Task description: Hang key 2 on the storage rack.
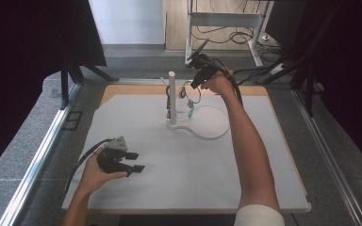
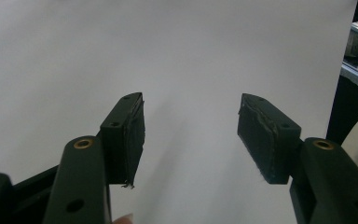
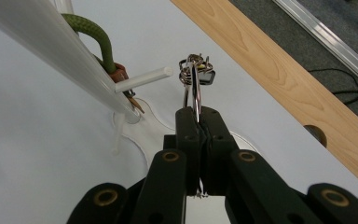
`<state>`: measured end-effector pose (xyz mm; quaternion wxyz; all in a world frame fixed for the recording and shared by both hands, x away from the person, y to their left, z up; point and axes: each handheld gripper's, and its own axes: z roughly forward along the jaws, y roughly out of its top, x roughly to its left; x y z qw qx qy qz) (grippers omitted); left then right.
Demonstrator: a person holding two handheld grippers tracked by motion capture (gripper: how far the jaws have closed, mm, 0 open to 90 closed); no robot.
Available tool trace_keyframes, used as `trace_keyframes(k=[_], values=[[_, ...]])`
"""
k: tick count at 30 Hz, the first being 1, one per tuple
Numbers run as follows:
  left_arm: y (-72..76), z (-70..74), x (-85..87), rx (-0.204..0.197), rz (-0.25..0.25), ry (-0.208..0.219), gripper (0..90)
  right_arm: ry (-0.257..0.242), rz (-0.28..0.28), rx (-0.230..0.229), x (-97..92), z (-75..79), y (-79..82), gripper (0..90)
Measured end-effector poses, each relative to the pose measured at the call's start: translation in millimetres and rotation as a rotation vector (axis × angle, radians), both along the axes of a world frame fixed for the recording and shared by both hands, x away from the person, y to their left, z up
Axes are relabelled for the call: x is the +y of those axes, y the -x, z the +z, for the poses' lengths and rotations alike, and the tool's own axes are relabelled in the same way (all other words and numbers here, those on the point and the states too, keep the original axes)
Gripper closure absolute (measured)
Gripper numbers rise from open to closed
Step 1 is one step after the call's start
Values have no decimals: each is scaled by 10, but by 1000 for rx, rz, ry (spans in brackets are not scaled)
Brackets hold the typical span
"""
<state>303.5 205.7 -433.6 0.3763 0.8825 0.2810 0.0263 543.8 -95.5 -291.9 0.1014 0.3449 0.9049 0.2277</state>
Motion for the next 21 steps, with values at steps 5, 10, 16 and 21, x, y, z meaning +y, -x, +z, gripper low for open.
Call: trace_keyframes(k=[5, 10, 16, 21], values=[[0, -1, -4, 0, 1, -1, 421, -6, 9, -8, 45, 5, 23, 876], [-2, -5, -8, 1, 0, -5, 421, -9, 26, -11, 94, 2, 52, 875], [-1, -5, -8, 1, 0, -7, 420, -22, 37, -12, 157, -27, 96, 875], [-1, -5, -9, 0, 0, -9, 419, -24, 43, -3, 196, -91, 122, 875]])
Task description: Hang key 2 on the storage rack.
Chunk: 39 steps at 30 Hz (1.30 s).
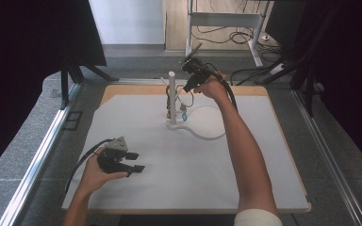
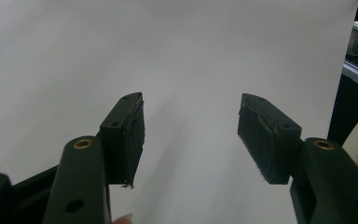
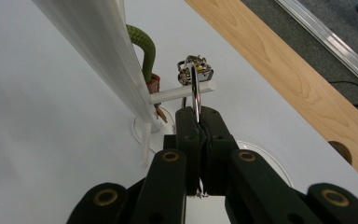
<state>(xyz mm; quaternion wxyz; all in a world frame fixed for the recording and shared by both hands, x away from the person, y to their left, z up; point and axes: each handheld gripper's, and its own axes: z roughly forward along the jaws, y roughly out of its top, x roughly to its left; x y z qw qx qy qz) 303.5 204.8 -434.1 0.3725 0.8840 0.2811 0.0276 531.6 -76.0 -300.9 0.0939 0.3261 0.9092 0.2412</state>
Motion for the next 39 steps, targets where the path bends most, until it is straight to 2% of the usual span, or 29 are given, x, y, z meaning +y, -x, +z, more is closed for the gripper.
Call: trace_keyframes(k=[11, 25, 33, 39], values=[[-3, -12, -14, 3, -3, -5, 419, 1, 12, 20, -6, -148, 30, 874], [-8, -32, -37, 10, -5, -7, 418, -30, 52, 41, 9, -273, 104, 863], [-4, -32, -39, 9, -3, -10, 418, -47, 57, 47, -38, -259, 137, 786], [-9, -36, -43, 10, -5, -16, 418, -57, 36, 36, -187, -234, 195, 708]])
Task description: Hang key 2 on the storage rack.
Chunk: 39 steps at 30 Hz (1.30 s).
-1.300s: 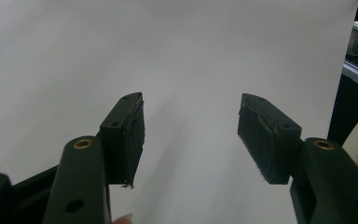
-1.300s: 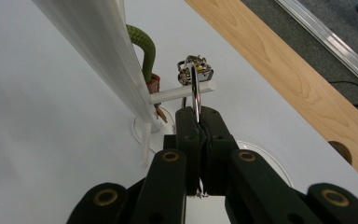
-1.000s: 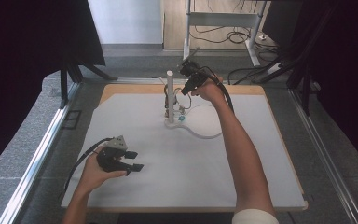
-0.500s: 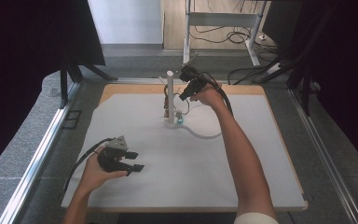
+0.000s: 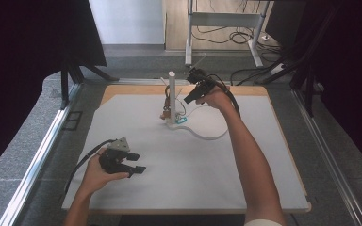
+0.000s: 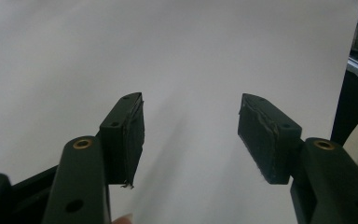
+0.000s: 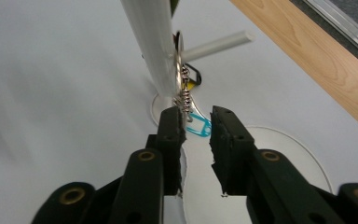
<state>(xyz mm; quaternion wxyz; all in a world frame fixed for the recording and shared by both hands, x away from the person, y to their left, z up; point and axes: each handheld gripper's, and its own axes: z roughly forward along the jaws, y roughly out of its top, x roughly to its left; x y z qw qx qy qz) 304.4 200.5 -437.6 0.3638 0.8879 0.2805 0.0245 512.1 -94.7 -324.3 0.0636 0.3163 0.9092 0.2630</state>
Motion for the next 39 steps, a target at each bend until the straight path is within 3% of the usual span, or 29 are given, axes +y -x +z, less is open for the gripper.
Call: trace_keyframes(k=[10, 25, 29, 34, 39], values=[[11, -1, -1, -4, 2, 0, 418, -67, -26, -71, -321, 67, 239, 579], [25, 14, 17, -8, 12, -4, 415, -149, -7, -128, -836, -86, 839, 537], [31, 12, 16, -9, 16, -2, 414, -174, 3, -144, -960, -203, 1034, 536], [35, 28, 35, -13, 18, -3, 413, -202, 15, -143, -1090, -489, 1300, 532], [44, 17, 26, -7, 25, -6, 411, -214, 7, -136, -1206, -745, 1467, 527]])
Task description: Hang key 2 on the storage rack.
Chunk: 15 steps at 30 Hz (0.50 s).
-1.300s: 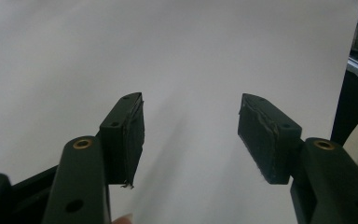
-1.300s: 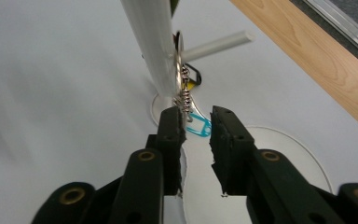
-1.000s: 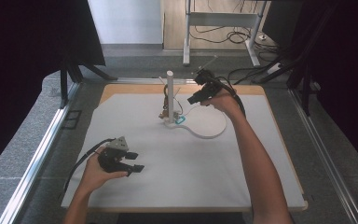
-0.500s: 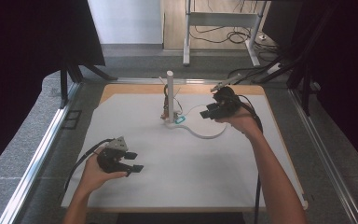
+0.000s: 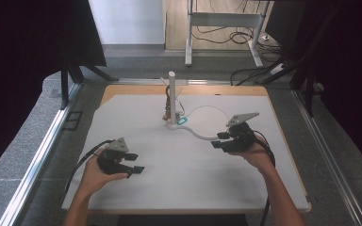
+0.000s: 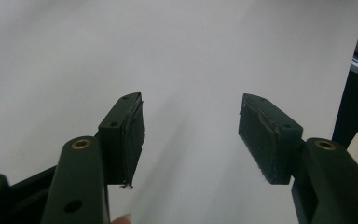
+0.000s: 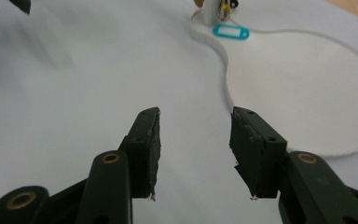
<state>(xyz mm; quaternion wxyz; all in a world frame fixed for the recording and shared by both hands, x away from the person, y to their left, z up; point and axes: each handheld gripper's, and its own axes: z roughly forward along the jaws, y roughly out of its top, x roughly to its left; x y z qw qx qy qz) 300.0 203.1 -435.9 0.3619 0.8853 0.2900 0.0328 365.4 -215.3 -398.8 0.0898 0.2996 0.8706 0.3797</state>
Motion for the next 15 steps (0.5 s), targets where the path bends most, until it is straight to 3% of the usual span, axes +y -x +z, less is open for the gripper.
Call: trace_keyframes(k=[5, 15], values=[[1, -10, -13, 5, 2, -4, 410, 3, -8, 16, -74, -145, 50, 525], [-2, -6, -5, 2, 0, -1, 409, 4, -6, 5, -71, -142, 94, 498]])
